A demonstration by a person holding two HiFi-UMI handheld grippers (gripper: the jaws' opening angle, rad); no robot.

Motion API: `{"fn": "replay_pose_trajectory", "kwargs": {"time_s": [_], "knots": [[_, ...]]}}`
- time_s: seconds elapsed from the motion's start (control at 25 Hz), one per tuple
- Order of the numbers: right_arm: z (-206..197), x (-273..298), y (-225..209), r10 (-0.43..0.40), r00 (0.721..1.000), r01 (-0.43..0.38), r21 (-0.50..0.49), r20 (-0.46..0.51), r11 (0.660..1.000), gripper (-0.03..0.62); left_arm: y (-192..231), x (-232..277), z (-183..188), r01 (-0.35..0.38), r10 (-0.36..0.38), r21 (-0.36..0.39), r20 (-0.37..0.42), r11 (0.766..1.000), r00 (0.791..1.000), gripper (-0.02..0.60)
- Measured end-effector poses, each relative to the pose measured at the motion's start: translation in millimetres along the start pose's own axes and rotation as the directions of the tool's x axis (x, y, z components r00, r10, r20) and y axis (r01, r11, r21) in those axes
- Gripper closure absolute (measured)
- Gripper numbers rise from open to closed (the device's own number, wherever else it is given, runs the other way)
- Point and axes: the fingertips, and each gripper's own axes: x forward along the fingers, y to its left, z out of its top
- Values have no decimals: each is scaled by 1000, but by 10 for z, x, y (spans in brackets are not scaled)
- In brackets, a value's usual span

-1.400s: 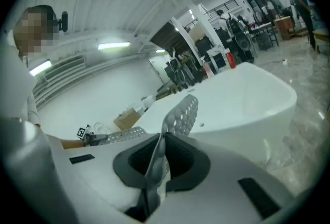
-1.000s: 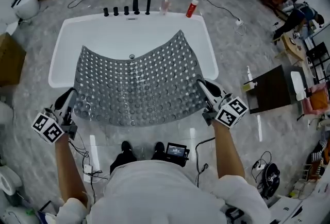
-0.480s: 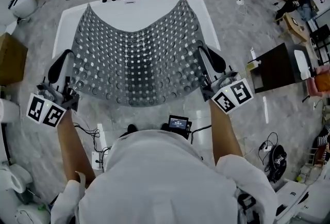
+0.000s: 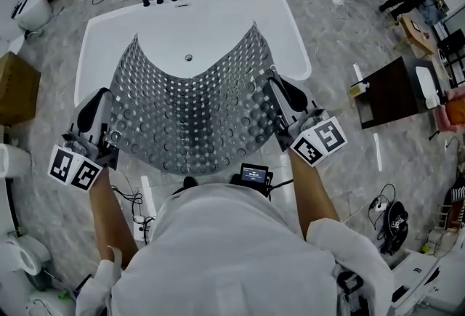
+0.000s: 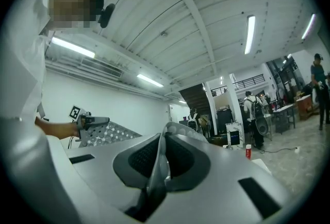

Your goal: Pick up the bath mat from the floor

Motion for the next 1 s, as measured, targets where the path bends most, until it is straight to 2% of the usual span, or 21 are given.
{"fn": "replay_pose_trajectory", "kwargs": {"time_s": [0.24, 0.44, 1.0], "knots": [[21, 6, 4, -8, 1000, 8, -3, 13, 1000, 554, -5, -43, 108, -21, 20, 20, 38, 1000, 999, 571], [42, 31, 28, -11, 1000, 11, -21, 13, 1000, 554, -9, -56, 125, -27, 26, 19, 33, 999, 999, 571], [-59, -9, 44, -12, 1000, 12, 55, 0, 998, 554, -77, -148, 66, -18, 19, -18, 25, 1000, 1000, 571]]}}
